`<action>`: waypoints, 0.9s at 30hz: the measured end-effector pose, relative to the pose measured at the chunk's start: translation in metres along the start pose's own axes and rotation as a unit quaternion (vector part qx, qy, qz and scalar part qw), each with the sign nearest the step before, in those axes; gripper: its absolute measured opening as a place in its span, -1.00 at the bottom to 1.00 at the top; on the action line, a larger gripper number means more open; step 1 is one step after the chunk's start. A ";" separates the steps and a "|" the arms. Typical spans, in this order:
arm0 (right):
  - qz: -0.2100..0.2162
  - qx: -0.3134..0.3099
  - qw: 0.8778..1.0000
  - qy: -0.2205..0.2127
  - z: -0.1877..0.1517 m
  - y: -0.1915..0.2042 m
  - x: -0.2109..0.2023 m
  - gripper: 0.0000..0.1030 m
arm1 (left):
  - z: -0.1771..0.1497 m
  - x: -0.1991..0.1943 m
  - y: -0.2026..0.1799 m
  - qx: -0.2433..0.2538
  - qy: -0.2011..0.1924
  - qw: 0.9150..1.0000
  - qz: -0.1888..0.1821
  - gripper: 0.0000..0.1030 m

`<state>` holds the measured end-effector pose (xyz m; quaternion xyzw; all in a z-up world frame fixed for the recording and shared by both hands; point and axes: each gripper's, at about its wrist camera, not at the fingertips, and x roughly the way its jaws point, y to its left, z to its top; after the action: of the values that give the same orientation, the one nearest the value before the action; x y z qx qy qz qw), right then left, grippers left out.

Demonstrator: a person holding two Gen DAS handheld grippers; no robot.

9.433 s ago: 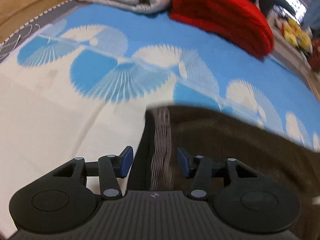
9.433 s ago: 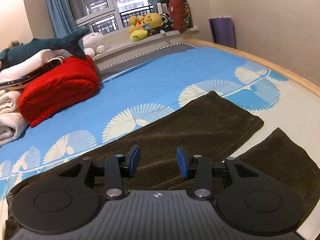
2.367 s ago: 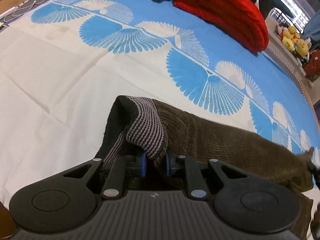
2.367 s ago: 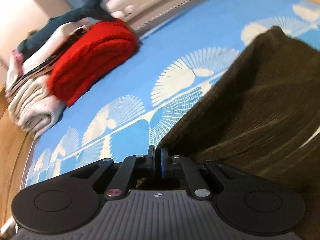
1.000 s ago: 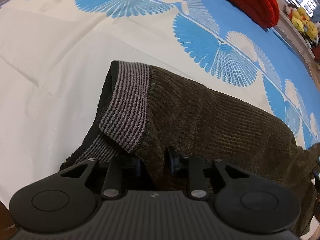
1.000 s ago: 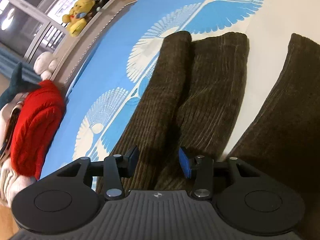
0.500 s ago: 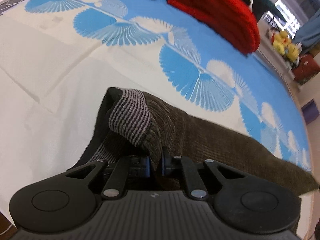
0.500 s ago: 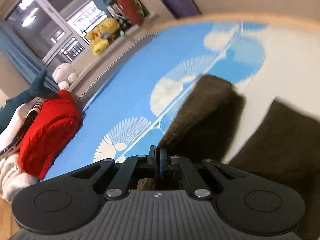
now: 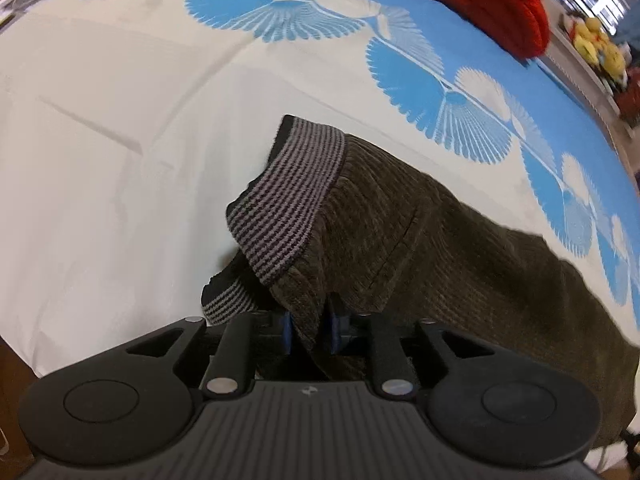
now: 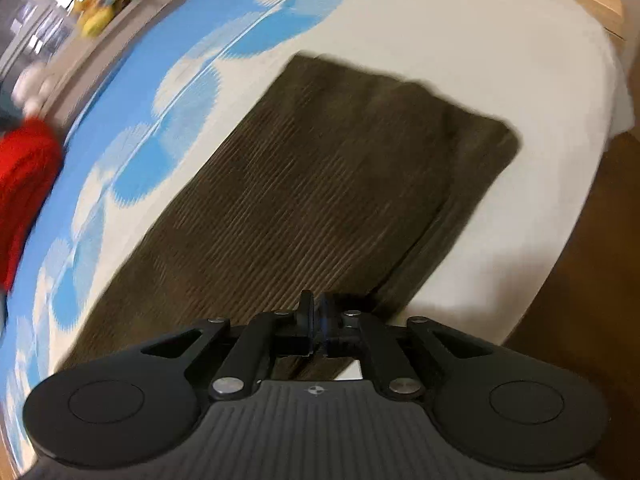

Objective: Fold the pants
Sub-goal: 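Carry the leg hems with the right gripper toward the waistband and lay them down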

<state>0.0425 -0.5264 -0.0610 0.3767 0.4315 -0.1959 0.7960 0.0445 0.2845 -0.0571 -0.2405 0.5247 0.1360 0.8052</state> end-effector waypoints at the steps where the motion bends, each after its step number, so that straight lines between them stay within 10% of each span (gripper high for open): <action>1: 0.000 0.024 1.000 -0.006 0.006 -0.010 0.002 -0.88 | 0.000 0.000 0.002 -0.010 -0.001 1.000 -0.001 -0.50; 8: 0.019 0.181 0.981 -0.067 0.036 -0.067 0.003 -0.88 | 0.006 0.007 0.002 -0.031 0.000 0.999 0.011 -0.42; 27: 0.060 0.147 0.984 -0.075 0.058 -0.072 0.029 -0.79 | 0.011 0.019 0.002 -0.062 0.005 0.998 0.032 -0.28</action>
<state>0.0442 -0.6166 -0.0959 0.4991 0.3136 -0.2370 0.7722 0.0595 0.2912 -0.0712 -0.2737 0.5270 0.1924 0.7812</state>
